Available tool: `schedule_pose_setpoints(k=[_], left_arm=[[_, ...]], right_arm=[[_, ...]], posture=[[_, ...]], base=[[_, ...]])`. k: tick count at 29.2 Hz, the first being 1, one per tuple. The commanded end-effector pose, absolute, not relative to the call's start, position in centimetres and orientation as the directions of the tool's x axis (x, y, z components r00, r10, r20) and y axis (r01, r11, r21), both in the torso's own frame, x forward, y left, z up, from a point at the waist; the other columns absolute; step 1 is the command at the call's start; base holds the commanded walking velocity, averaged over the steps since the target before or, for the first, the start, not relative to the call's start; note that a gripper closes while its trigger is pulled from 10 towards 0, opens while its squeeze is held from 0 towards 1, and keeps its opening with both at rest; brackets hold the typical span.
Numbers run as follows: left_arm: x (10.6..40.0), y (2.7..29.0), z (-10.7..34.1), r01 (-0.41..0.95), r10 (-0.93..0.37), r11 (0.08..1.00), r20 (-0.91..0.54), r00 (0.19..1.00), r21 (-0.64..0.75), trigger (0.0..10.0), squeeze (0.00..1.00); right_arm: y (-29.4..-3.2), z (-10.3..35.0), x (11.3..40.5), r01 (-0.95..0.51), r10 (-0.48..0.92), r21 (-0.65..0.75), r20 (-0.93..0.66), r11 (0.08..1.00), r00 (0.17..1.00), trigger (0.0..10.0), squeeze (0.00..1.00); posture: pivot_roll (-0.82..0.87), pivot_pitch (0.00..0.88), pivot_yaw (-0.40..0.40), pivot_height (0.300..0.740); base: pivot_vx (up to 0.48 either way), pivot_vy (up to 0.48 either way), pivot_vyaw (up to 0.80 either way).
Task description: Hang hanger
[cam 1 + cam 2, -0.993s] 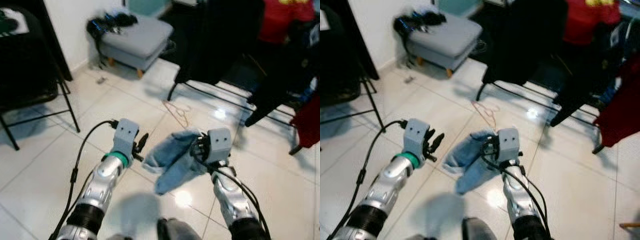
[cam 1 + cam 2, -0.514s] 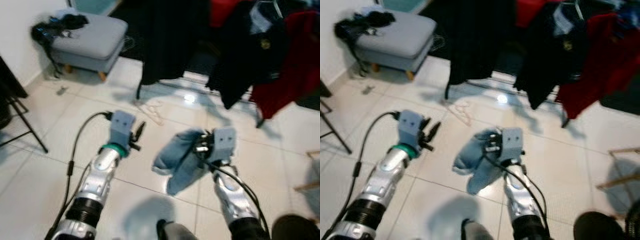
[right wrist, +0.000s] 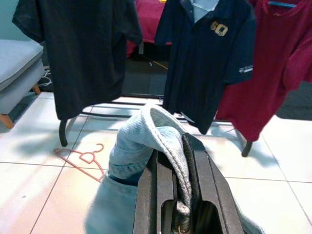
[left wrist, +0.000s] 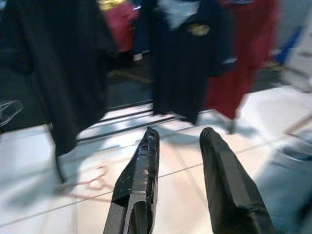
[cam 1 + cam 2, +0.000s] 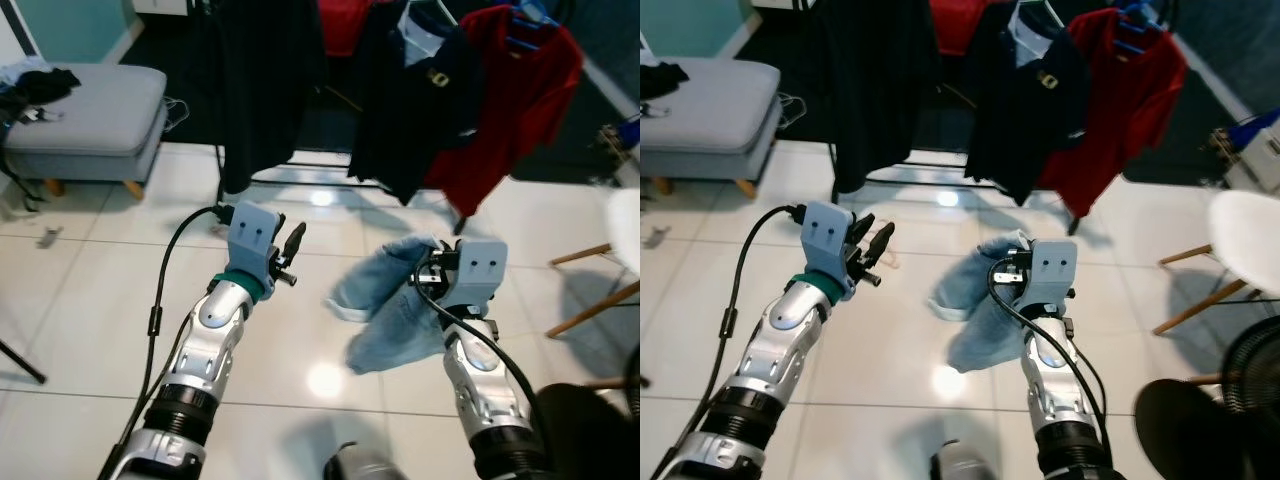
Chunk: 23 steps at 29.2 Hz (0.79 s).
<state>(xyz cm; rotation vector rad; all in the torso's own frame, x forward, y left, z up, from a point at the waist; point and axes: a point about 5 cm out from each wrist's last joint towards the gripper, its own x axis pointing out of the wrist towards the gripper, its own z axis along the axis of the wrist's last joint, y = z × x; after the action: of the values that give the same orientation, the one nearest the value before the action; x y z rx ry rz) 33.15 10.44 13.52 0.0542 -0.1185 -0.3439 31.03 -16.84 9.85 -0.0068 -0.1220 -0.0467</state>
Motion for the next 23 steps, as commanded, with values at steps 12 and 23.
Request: schedule_pose_setpoints(k=[12,23], left_arm=[[33.2,9.9,13.5,0.348,-0.354,0.935,0.1,0.93,0.067,10.0,0.0],[33.3,9.8,13.4,0.35,-0.356,0.934,0.097,0.93,0.069,10.0,0.0]], right_arm=[[-17.6,10.7,31.2,0.074,-0.071,-0.013,0.158,0.997,0.985,10.0,0.0],[-18.5,10.9,31.5,0.115,-0.113,-0.001,0.16,0.993,0.981,10.0,0.0]], posture=[[-0.08,0.045,0.028,0.74],[-0.08,0.04,0.028,0.74]], base=[[0.465,0.0,0.0],[0.465,0.0,-0.54]])
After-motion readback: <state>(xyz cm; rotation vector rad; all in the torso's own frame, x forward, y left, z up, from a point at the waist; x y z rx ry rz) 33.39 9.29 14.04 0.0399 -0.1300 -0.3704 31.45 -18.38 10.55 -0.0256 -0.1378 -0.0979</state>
